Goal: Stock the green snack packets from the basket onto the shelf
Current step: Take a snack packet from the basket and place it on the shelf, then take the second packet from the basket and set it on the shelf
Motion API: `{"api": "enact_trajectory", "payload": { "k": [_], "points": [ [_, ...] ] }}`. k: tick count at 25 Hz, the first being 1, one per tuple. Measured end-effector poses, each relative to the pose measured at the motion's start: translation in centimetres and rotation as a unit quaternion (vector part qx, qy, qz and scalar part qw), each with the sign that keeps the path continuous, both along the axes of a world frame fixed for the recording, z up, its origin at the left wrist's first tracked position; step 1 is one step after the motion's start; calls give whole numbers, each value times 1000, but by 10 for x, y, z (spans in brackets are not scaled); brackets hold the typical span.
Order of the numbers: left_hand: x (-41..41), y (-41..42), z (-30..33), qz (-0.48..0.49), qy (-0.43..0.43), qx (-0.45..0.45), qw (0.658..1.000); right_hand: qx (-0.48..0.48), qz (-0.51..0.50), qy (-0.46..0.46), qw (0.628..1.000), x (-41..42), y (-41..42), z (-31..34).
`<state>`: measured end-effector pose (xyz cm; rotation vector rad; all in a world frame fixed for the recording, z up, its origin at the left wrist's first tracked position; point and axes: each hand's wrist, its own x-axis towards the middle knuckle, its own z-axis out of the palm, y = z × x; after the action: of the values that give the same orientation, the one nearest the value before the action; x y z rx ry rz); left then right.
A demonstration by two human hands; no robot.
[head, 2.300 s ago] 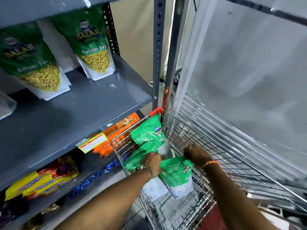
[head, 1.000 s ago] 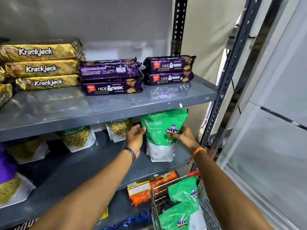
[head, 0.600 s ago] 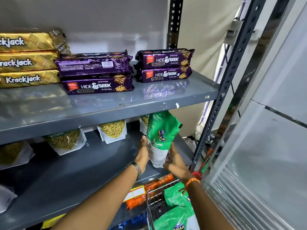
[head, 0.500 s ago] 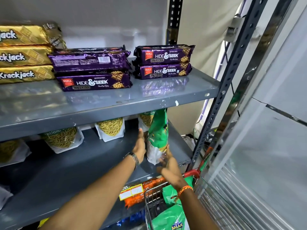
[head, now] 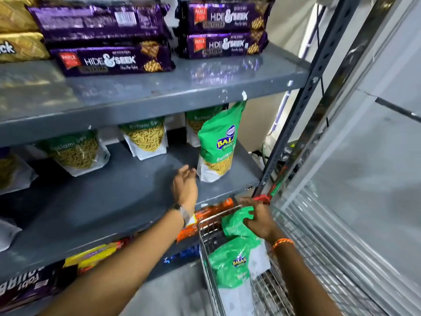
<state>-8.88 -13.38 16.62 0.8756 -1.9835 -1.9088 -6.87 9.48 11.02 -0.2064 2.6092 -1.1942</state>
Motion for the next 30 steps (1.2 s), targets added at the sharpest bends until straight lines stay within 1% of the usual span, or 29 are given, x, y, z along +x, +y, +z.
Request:
{"api": "enact_trajectory", "payload": {
  "k": [1, 2, 3, 4, 5, 6, 7, 8, 9, 11, 12, 13, 14, 15, 17, 18, 20, 22, 23, 24, 26, 28, 30],
  "points": [
    [32, 13, -13, -41, 8, -47, 998, 65, 31, -18, 997, 9, 9, -14],
    [57, 26, -25, -96, 9, -116, 989, 118, 62, -28, 991, 18, 15, -23],
    [81, 40, -36, -181, -11, -194, 964, 129, 75, -34, 988, 25, 18, -32],
    [91, 51, -56, -270, -38, -314, 910, 132, 87, -54, 986, 32, 22, -43],
    [98, 60, -56, -357, -68, -410, 837, 152, 100, -60, 981, 36, 24, -53],
    [99, 67, -57, -425, -109, -463, 770, 163, 108, -57, 979, 38, 27, -67],
    [99, 73, -57, -473, -149, -490, 718, 183, 122, -49, 974, 38, 31, -82],
    [99, 80, -62, -509, -197, -504, 669, 216, 134, -57, 965, 37, 36, -98],
    [99, 88, -71, -545, -243, -517, 613, 248, 132, -71, 957, 35, 41, -113],
    [93, 99, -95, -572, -276, -554, 538, 260, 137, -70, 953, 27, 51, -154],
    [88, 104, -108, -574, -296, -567, 512, 264, 140, -66, 952, 29, 47, -147],
    [84, 109, -120, -565, -316, -566, 510, 276, 139, -57, 949, 30, 47, -148],
    [81, 112, -127, -558, -324, -556, 524, 282, 134, -34, 950, 29, 47, -154],
    [81, 115, -126, -556, -330, -552, 527, 287, 128, -14, 949, 29, 47, -154],
    [82, 120, -138, -570, -308, -571, 505, 272, 111, 0, 956, 30, 48, -157],
    [83, 123, -137, -572, -305, -576, 497, 235, 94, -3, 967, 32, 52, -164],
    [88, 126, -133, -590, -295, -580, 478, 106, 47, -45, 992, 51, 64, -167],
    [99, 130, -116, -608, -286, -571, 472, -23, -26, -104, 994, 81, 85, -164],
    [106, 130, -102, -615, -270, -565, 480, -73, -57, -117, 989, 97, 94, -155],
    [115, 129, -91, -619, -255, -556, 493, -111, -83, -116, 984, 110, 101, -141],
    [133, 124, -64, -607, -205, -541, 545, -159, -118, -115, 973, 129, 107, -95],
    [151, 113, -38, -563, -156, -518, 625, -166, -136, -81, 973, 137, 108, -46],
    [165, 90, -9, -501, -104, -487, 708, -147, -128, -24, 981, 142, 95, 8]
  ]
}}
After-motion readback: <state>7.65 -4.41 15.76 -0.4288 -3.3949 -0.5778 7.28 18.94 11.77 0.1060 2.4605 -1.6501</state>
